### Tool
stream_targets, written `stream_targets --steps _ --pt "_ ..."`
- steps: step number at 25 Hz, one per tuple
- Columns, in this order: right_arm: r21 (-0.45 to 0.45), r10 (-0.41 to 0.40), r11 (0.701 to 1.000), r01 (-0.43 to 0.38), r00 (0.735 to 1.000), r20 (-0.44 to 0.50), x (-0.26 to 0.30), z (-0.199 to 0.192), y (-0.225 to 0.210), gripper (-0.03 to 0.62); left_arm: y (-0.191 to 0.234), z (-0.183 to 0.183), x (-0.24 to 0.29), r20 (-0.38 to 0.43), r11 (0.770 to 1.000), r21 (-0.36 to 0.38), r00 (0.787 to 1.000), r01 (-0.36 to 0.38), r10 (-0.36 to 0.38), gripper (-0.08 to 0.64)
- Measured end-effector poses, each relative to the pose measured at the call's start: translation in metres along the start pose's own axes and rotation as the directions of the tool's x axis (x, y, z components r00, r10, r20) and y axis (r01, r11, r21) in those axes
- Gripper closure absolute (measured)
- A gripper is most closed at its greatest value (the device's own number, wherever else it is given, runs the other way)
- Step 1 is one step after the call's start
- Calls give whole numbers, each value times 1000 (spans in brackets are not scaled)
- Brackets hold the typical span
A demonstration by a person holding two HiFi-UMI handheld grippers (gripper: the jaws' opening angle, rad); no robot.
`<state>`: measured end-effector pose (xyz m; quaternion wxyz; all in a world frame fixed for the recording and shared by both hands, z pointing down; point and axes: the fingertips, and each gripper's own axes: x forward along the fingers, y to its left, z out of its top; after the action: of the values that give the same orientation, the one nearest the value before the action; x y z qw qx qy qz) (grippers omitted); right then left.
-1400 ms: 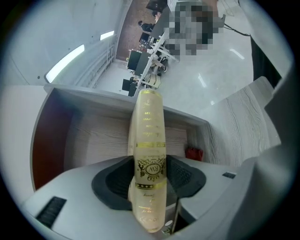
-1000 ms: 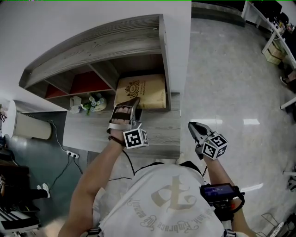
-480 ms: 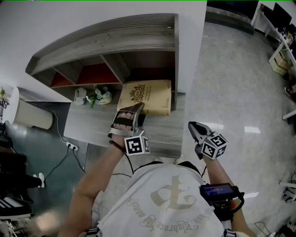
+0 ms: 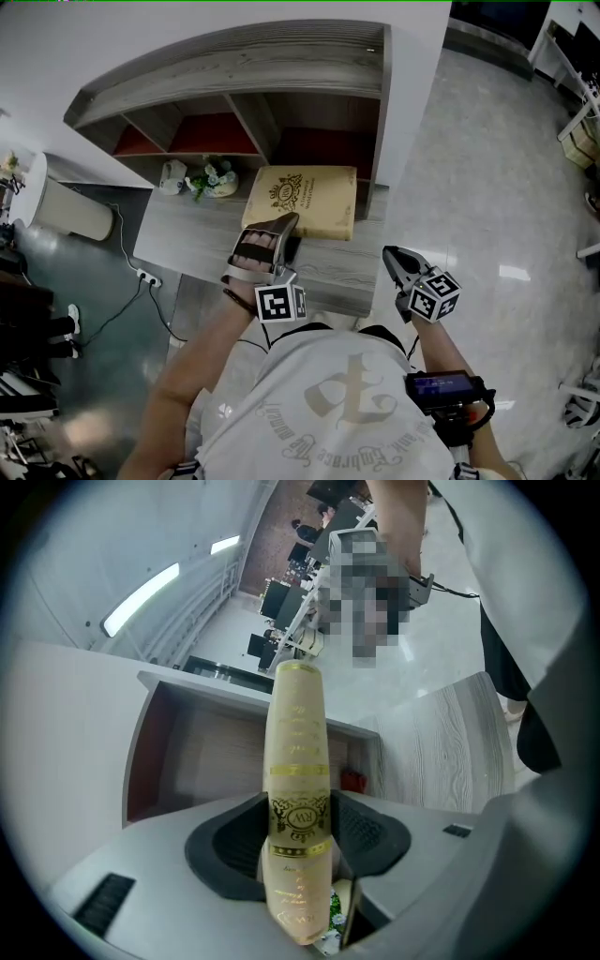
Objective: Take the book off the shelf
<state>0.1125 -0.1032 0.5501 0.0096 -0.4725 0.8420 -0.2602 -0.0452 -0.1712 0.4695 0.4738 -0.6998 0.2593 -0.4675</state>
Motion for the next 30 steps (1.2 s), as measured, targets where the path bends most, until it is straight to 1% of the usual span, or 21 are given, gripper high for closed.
stream_targets --steps 5,12,17,20,23,26,28,30 --pt "-2 31 1000 -31 999 -22 7 -5 7 588 -9 -7 -12 -30 1000 -22 999 15 -16 345" --pt "-2 63 998 -63 997 -47 23 -8 10 588 -35 -25 -9 -76 996 -56 994 71 -75 345" --pt "1 76 997 -77 995 -61 34 -10 10 588 -55 -38 -7 -106 985 -116 985 124 -136 345" --pt "7 88 996 -87 994 -70 41 -13 11 588 -72 -45 -4 -120 971 -167 974 170 -191 347" --pt "12 97 995 -96 992 -80 45 -15 11 588 -94 -50 -1 -121 944 -227 955 238 -270 348" --pt "17 100 995 -99 991 -89 46 -19 11 588 -118 -53 -2 -119 904 -288 925 316 -361 348" --pt "21 101 995 -99 990 -95 46 -23 11 588 -132 -55 -3 -115 870 -334 900 363 -420 348" --pt "26 100 995 -98 990 -99 46 -25 10 588 -144 -57 -4 -101 824 -392 871 410 -481 348"
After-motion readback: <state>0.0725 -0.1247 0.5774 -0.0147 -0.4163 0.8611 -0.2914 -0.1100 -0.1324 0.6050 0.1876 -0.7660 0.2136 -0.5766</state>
